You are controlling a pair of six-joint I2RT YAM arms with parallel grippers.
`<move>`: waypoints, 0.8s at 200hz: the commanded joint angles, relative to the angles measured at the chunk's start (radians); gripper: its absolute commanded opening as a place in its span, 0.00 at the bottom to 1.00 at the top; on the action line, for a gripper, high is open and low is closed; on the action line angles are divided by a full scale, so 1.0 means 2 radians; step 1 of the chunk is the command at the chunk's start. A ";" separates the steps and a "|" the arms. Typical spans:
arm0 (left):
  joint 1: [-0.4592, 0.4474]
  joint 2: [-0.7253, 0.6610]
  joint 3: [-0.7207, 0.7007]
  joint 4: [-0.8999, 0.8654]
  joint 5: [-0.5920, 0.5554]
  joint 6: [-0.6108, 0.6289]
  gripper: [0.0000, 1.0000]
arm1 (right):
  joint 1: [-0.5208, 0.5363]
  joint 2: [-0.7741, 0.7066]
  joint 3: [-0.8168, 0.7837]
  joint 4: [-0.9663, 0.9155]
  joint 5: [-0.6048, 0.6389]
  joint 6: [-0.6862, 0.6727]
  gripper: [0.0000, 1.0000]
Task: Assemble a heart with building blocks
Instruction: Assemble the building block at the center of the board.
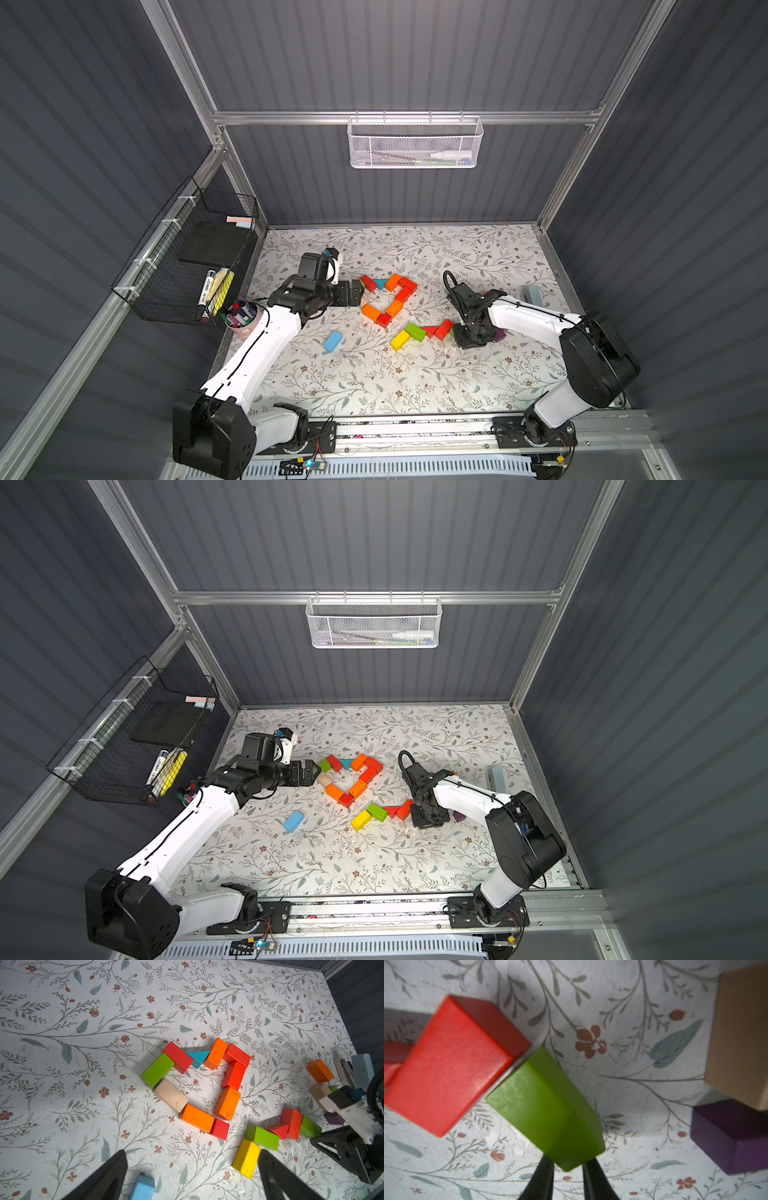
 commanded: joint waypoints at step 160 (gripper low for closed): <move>0.001 0.056 -0.065 -0.085 -0.111 -0.084 0.99 | -0.002 -0.235 -0.053 0.033 -0.077 -0.027 0.30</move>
